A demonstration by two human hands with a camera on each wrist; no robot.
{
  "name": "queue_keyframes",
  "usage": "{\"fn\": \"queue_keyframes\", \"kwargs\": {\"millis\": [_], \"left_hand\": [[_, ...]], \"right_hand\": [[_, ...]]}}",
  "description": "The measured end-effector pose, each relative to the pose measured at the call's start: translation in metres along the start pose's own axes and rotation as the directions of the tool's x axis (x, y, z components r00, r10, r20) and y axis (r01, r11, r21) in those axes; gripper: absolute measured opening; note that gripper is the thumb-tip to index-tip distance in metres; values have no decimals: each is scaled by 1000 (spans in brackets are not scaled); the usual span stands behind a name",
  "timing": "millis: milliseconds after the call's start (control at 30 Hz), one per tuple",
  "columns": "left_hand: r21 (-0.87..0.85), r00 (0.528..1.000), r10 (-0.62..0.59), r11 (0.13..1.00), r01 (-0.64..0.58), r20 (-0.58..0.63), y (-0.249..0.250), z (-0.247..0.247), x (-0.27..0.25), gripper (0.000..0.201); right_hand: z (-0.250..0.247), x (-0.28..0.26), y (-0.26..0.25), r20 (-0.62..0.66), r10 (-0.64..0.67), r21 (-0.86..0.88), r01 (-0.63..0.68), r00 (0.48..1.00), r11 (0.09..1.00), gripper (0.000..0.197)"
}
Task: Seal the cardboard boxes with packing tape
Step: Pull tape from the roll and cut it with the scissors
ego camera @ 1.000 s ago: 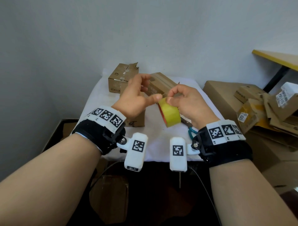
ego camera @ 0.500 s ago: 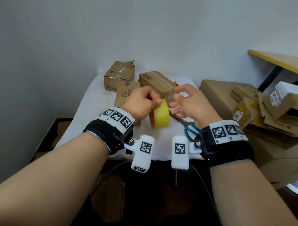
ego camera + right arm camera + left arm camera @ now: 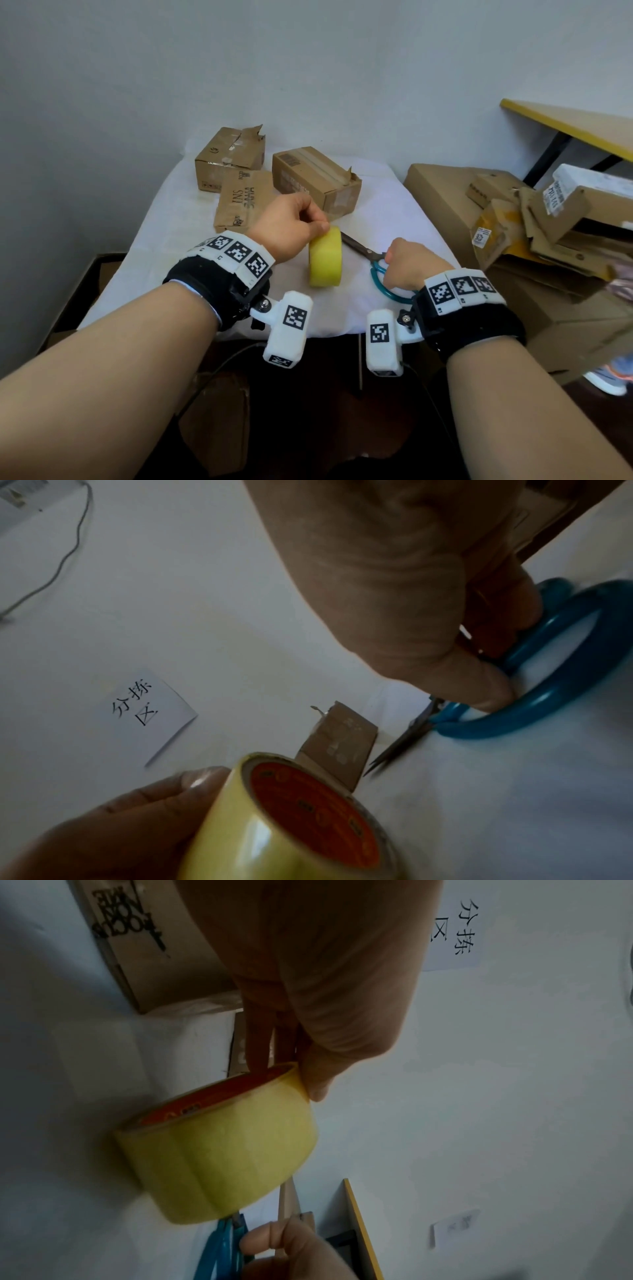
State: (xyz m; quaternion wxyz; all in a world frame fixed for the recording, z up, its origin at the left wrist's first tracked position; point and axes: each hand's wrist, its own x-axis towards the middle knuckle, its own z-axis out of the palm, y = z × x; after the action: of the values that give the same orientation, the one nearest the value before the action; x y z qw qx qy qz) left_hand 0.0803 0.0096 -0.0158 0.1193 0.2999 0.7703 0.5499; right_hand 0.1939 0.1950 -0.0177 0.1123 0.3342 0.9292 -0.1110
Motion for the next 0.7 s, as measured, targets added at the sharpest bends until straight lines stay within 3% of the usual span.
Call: {"fn": "queue_keyframes", "kwargs": {"millis": [167,267,433,567,700], "left_hand": [[-53,990,-84,996,78,-112,-9,-16,7,10],[-77,993,-73,995,66,-93,-9,-18,5,11],[-43,997,-5,999,2,-78,-4,-15,5,8],[-13,993,34,999,-36,-111,-3,-21,9,12],[58,993,55,997,-49,-102,-10,-24,10,5]], "right_hand": [[2,4,2,-47,5,-22,-6,999,1000,33],[2,6,1,-63,-24,-23,23,998,999,19],[-4,1,2,-67,-13,-39,10,998,999,29],[-9,6,14,-36,4,192,3,999,981,18],[-17,3,23,-86,-31,505,71,996,860,57]]}}
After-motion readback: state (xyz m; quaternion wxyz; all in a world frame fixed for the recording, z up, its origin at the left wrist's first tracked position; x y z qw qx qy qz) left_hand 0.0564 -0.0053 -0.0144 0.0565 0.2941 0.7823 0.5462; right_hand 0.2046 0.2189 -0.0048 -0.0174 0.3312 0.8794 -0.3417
